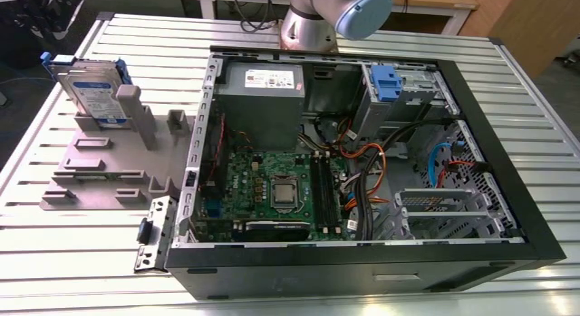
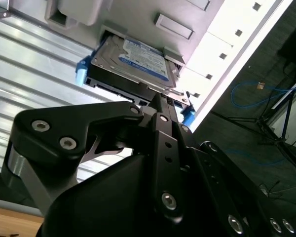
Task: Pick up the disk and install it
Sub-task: 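Reach for the disk, then pick up the disk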
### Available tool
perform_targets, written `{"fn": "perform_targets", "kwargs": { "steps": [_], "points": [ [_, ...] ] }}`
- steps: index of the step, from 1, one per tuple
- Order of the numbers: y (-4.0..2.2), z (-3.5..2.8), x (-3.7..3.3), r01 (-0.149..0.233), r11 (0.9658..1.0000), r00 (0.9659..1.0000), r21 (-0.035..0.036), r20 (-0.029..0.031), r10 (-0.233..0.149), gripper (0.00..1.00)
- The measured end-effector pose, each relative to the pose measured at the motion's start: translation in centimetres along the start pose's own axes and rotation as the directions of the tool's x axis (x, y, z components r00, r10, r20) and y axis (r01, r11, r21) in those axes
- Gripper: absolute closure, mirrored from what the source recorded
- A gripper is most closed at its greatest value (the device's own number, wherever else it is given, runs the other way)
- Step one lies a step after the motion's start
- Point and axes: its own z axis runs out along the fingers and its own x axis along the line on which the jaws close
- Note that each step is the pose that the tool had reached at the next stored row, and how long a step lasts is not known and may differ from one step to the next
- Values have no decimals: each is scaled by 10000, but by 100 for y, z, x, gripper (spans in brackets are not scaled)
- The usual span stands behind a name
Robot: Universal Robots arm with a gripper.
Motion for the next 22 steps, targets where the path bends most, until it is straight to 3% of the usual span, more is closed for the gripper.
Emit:
{"fn": "perform_targets", "kwargs": {
  "steps": [5,22],
  "points": [
    [24,21,87,-2,10000,10000,-1,-2,2,89],
    [23,22,95,52,10000,10000,1,-5,-52,89]
  ]
}}
